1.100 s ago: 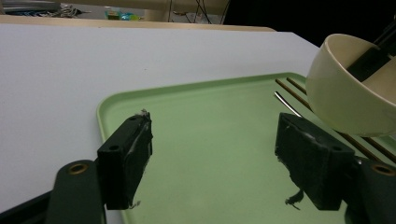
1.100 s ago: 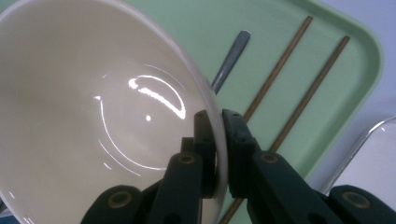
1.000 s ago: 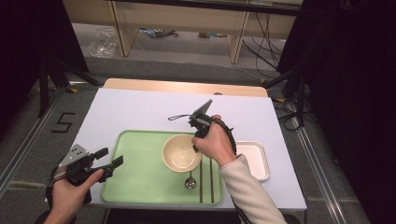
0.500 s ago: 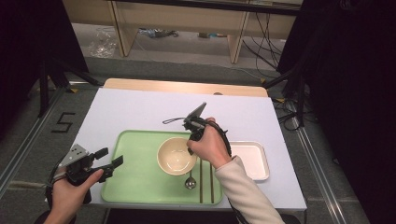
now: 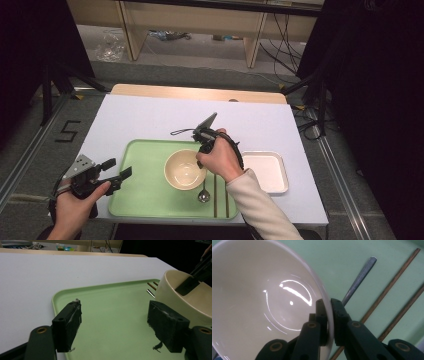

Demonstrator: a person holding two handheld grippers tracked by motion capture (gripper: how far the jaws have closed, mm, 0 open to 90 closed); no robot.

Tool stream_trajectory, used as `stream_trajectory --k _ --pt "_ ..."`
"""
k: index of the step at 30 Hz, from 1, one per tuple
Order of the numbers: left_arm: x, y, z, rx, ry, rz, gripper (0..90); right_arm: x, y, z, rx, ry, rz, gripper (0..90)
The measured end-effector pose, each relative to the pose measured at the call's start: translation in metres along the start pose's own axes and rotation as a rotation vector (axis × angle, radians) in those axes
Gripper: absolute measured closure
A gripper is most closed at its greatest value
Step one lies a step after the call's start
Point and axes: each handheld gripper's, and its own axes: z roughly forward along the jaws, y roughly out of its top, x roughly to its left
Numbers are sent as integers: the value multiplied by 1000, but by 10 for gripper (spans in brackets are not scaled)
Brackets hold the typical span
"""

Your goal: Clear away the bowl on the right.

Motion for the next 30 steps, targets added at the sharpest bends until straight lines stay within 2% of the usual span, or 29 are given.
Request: stream_trajectory --k 1,2,3,5,10,11,12,13,14,15,17,23,25,27,30 --pt "0 0 0 0 0 0 270 -1 0 0 -4 -2 -19 859" --pt "0 0 0 0 0 1 271 1 1 0 14 7 0 859" --pt "0 0 0 0 -1 1 270 -1 1 2 3 4 -18 859" --pt "0 0 0 0 -1 0 270 1 1 5 2 8 9 859" --pt "0 0 0 -2 -4 -1 271 0 2 8 14 20 19 858" --pt "0 0 0 0 -2 1 270 -1 2 11 -10 11 -2 858" --pt "0 0 0 1 0 1 270 0 2 11 8 13 18 858" --pt "0 0 0 0 0 0 271 -2 2 12 -8 5 -14 858" --pt "1 0 0 -2 -7 -1 270 -3 2 12 4 12 -9 858" --pt "0 0 0 -2 -3 -1 271 -1 2 12 20 17 24 858" --pt "0 0 0 1 0 1 271 -1 2 14 8 12 22 858" --pt "0 0 0 -2 -1 -1 271 -1 3 16 20 15 38 858" --pt "1 0 0 -3 -6 -3 271 -4 3 18 4 6 4 858" --pt "1 0 1 -4 -7 -3 271 -2 3 19 15 12 26 857" --pt "1 0 1 -3 -7 -4 271 -2 4 21 17 12 31 857"
